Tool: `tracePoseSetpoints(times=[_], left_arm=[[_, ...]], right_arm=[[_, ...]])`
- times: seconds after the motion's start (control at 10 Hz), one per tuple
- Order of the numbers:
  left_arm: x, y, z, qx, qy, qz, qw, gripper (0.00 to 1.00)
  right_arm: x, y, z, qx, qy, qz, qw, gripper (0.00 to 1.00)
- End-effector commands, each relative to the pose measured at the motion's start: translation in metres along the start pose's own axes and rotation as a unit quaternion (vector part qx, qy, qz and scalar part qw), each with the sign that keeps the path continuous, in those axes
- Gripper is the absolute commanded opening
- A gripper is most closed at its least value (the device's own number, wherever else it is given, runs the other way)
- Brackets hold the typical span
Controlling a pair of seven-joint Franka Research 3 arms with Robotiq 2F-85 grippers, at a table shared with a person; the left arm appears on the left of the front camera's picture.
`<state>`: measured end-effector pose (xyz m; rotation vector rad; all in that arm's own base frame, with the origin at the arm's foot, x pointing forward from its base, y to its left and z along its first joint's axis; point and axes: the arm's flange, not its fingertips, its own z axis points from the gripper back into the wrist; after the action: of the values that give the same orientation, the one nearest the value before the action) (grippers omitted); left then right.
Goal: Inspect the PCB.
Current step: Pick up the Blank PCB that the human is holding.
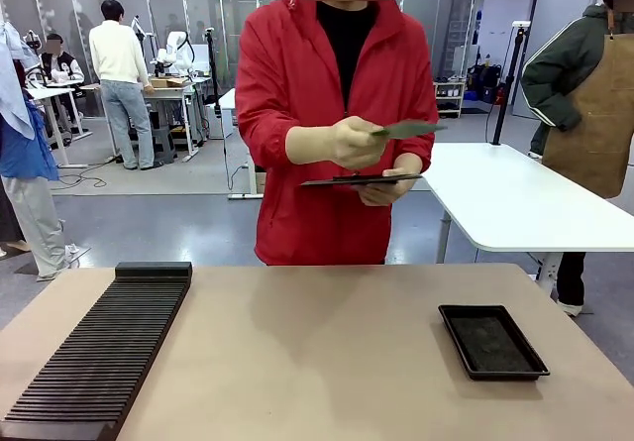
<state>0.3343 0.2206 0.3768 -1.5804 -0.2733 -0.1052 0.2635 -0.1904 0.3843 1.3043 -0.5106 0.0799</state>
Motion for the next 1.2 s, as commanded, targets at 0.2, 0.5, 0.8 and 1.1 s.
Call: tracePoseSetpoints(times=[0.2,0.5,0.8,1.1], left_arm=[[-0.003,-0.003,-0.001,0.004,-0.003,-0.002,1.0,1.0],[-0.003,-0.003,-0.001,0.004,-0.003,-0.002,1.0,1.0],[-0.003,-0.003,-0.001,0.004,-0.003,-0.002,1.0,1.0],[-0.003,-0.003,-0.001,0.004,-0.003,-0.002,1.0,1.0]], right_arm=[[0.0,0.001,0.002,0.004,-0.005,0.005,1.0,1.0],[0.0,0.001,0.002,0.004,-0.005,0.005,1.0,1.0],[0.0,0.001,0.002,0.004,-0.005,0.005,1.0,1.0],[0.022,0.032,-0.021,-0.018,0.014,-0.045,0.999,1.0]])
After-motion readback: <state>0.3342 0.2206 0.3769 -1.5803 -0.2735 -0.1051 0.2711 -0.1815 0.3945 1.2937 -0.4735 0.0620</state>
